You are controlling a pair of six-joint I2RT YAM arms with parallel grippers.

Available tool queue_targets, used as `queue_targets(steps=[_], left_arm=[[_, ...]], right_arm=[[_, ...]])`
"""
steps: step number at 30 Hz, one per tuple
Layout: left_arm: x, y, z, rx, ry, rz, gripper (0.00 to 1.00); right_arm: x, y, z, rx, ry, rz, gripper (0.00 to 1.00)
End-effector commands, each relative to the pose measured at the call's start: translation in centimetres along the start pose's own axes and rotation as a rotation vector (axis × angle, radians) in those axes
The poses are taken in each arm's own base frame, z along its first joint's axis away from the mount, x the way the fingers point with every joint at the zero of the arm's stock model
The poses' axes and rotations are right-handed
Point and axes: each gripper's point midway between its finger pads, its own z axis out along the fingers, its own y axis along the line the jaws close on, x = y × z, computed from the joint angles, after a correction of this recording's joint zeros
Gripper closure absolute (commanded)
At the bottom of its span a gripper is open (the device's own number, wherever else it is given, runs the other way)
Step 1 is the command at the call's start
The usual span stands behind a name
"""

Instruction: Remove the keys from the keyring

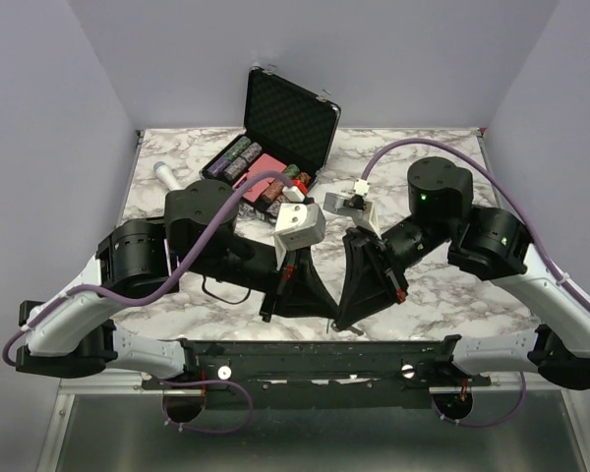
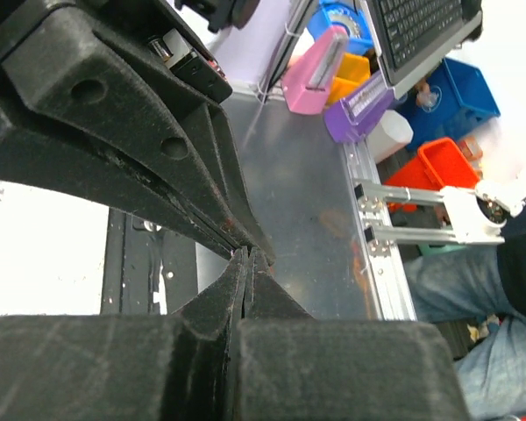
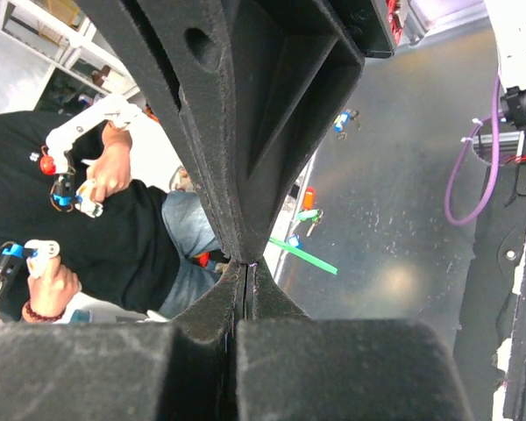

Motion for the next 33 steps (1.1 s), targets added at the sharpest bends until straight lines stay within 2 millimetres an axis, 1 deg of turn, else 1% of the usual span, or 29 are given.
queue_targets(steps=[1, 8, 9, 13, 16, 17, 19, 20, 22, 24, 25, 27, 29, 32, 33], left_arm=[[5.1, -1.9, 1.5, 0.179, 0.239, -0.097, 1.00], [6.6, -1.5, 1.4, 0.214, 0.311, -0.101, 1.00], [6.8, -1.2, 1.4, 0.206, 0.320, -0.101, 1.00], [6.6, -0.3, 1.2, 0.186, 0.311, -0.106, 1.00], [6.0, 0.2, 1.2, 0.166, 0.265, -0.118, 0.87], [5.7, 0.5, 1.3, 0.157, 0.245, -0.117, 0.80], [5.3, 0.7, 1.2, 0.140, 0.210, -0.117, 0.70], [5.2, 0.8, 1.1, 0.124, 0.195, -0.117, 0.64], [4.8, 0.9, 0.9, 0.113, 0.159, -0.107, 0.58], [4.3, 0.8, 0.5, 0.106, 0.120, -0.096, 0.48], [4.0, 0.9, 0.3, 0.094, 0.101, -0.092, 0.44], [3.1, 1.1, -0.3, 0.058, 0.053, -0.078, 0.38], [2.1, 1.6, -1.0, 0.001, -0.001, -0.068, 0.29], [0.5, 2.0, -2.1, -0.072, -0.088, -0.052, 0.16], [0.0, 2.3, -2.7, -0.103, -0.124, -0.049, 0.13]], right_arm=[[-3.3, -4.3, 0.6, 0.140, -0.131, -0.080, 0.99], [-2.6, -5.5, 1.0, 0.144, -0.125, -0.049, 0.99], [-2.6, -5.6, 1.1, 0.145, -0.126, -0.049, 0.99], [-2.4, -6.2, 1.2, 0.152, -0.123, -0.039, 0.99], [-2.1, -6.5, 1.2, 0.165, -0.125, -0.037, 0.99], [-2.1, -6.5, 1.1, 0.169, -0.127, -0.039, 0.99], [-2.0, -6.7, 1.0, 0.180, -0.130, -0.038, 0.99], [-1.8, -6.9, 1.0, 0.187, -0.129, -0.031, 0.99], [-1.6, -7.1, 1.0, 0.197, -0.133, -0.028, 0.99], [-1.5, -7.2, 0.8, 0.207, -0.141, -0.032, 0.99], [-1.4, -7.1, 0.8, 0.208, -0.145, -0.034, 0.99], [-1.4, -7.4, 0.7, 0.222, -0.154, -0.032, 0.99], [-1.3, -7.5, 0.6, 0.236, -0.165, -0.035, 0.99], [-1.7, -7.7, 0.3, 0.263, -0.198, -0.046, 0.99], [-1.9, -7.9, 0.1, 0.280, -0.214, -0.047, 0.99]])
